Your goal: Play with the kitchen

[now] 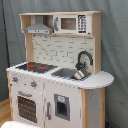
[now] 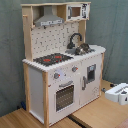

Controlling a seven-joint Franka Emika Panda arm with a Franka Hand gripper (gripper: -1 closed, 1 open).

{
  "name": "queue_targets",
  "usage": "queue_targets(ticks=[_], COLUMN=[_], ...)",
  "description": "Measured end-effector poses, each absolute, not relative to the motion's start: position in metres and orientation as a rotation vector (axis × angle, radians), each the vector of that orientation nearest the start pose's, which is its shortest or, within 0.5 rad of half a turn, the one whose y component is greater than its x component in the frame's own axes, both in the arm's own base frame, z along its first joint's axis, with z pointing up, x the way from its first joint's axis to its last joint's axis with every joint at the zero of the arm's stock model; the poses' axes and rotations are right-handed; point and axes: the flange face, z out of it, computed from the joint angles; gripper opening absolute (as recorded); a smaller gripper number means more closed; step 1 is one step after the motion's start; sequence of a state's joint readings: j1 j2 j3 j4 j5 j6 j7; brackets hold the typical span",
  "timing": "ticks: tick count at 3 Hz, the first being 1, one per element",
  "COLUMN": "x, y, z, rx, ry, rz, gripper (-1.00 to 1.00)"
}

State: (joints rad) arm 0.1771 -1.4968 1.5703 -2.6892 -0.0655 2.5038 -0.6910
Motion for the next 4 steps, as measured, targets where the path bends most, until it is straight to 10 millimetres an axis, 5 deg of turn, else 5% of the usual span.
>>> queue_targets(ticks=[1, 4], x=[0.062, 0.075], y=[0.401, 0.406], z=[0.353, 0.423], rx=[0.749, 0.901], ry=[1.439, 1.271], rz=[0.592, 0.492], gripper=[1.00, 1.00])
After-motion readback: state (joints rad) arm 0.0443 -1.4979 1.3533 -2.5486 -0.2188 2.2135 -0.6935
